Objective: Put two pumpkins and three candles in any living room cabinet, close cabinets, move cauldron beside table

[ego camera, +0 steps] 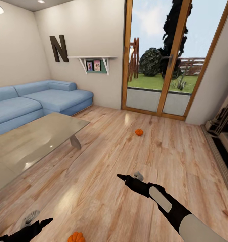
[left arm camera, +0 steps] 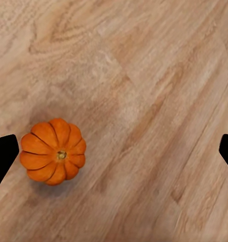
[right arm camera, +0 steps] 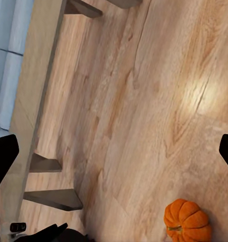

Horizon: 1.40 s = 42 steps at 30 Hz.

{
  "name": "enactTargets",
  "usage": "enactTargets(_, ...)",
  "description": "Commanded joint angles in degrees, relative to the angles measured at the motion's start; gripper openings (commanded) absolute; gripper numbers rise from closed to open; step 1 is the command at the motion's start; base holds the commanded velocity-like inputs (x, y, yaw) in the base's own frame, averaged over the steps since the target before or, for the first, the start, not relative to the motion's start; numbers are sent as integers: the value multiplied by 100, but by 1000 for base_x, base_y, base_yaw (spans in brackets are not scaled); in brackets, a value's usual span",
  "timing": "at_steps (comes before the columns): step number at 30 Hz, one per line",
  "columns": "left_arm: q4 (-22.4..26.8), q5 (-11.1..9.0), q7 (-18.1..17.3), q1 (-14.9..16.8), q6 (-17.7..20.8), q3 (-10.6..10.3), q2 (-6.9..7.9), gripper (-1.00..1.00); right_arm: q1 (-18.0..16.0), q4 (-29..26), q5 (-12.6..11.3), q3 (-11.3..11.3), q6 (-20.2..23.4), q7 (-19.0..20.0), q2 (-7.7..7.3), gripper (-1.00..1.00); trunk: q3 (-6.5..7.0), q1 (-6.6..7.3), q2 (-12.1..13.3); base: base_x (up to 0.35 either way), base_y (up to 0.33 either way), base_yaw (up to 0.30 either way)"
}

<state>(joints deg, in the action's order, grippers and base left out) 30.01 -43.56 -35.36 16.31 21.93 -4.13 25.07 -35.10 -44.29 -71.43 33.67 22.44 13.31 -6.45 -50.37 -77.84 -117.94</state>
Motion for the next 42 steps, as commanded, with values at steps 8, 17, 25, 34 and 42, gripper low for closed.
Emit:
enactTargets(8,-12,-69,-19,3,39,-26,79,100,-6,-1,-29,17,6,5,-5,100,-149,-175,-325,-12,0,0)
enactTargets(17,-13,-73,-25,3,40,-26,111,100,-6,-1,-29,17,-1,11,-9,100,-311,-373,-686,-59,0,0)
enactTargets(25,-13,-77,-16,3,40,-26,103,100,-6,-8,-22,17,-20,11,-4,100,-454,-549,-1007,-1,0,0)
enactTargets(34,-13,-73,22,1,2,-35,67,100,-6,-122,-11,28,17,79,-8,100,-616,-747,-1368,0,0,0)
enactTargets(42,-13,-51,62,0,-20,-35,34,100,-6,-285,-3,32,155,83,-14,100,-760,-922,-1688,0,0,0)
